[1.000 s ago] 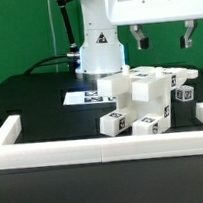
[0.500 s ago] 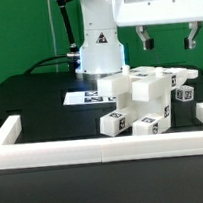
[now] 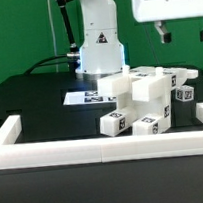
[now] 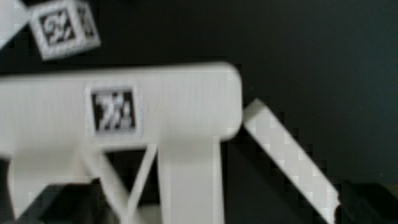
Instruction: Assemble chair
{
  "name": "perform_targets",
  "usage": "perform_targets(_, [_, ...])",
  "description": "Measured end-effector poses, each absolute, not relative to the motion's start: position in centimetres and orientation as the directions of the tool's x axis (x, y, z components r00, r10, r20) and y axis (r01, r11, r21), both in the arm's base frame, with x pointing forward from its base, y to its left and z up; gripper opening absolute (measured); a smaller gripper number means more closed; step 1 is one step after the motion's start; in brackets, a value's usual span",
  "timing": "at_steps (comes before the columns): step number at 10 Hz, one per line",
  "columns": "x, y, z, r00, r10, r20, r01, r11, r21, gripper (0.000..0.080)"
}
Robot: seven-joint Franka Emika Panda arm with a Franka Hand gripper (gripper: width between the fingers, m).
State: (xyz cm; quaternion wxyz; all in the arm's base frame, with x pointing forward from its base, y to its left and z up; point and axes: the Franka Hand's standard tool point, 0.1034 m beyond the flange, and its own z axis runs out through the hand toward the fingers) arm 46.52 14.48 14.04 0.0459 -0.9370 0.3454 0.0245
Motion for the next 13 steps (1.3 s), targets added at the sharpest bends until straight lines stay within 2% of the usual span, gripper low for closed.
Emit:
perform_targets(4, [46.3,14.7,13.4,0.760,-0.645,-0.079,-0.650,-0.758,-0.060,0.0649])
perform_targets(5, [45.1,15.5,13.1,0.719,-0.691,-0.075,-0.695,-0.717,-0.060,0.0649])
perform_targets(7, [42.2,17.6,12.2,0.744,-0.665,-0.062,-0.668,-0.741,-0.069,0.0649])
perform_targets(8, [41.4,18.4,11.9,0.781,-0.623,-0.050,-0.625,-0.779,-0.055,0.0649])
perform_targets(10, [41.2,18.6,11.3,0.798,-0.602,-0.035,-0.603,-0.794,-0.082,0.0649])
perform_targets(13, [41.3,18.5,11.2,0.818,-0.575,-0.029,-0.575,-0.814,-0.085,0.0649])
